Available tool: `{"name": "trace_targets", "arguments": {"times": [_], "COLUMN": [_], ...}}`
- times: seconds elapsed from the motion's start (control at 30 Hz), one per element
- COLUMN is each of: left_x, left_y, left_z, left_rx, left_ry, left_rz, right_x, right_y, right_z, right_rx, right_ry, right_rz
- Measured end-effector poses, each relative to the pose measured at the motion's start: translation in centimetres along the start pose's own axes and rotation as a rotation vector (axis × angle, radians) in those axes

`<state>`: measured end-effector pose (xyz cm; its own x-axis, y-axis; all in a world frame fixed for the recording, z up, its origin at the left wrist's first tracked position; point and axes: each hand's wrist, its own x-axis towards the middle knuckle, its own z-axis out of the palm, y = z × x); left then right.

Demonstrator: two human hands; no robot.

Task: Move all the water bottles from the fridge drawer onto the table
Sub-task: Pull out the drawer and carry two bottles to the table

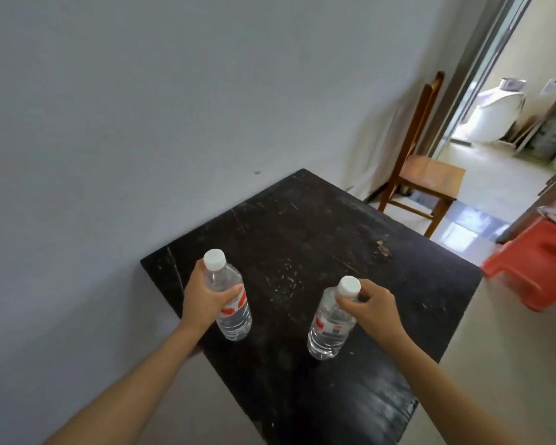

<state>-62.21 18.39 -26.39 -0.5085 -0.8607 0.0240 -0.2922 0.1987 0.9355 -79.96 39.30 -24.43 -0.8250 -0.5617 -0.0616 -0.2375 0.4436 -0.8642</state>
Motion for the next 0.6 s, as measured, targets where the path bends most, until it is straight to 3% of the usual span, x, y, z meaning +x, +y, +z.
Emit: {"name": "trace_targets", "arguments": {"times": [0.3,0.6], "left_x": [3.7,11.0], "left_y": [-0.5,-3.0], "left_z": [-4.0,-9.6], "left_rx": [-0.01,0.02], "left_ry": [0.106,0.066], "left_rz": [0.067,0.061], "right_x": [0.2,4.5], "right_y": [-4.3,-8.7], "right_z": [4.1,11.3], "right_rx": [-0.055,-0.095], "right_ry": [-0.044,-0.071], "right_rz": [-0.11,-0.088]}}
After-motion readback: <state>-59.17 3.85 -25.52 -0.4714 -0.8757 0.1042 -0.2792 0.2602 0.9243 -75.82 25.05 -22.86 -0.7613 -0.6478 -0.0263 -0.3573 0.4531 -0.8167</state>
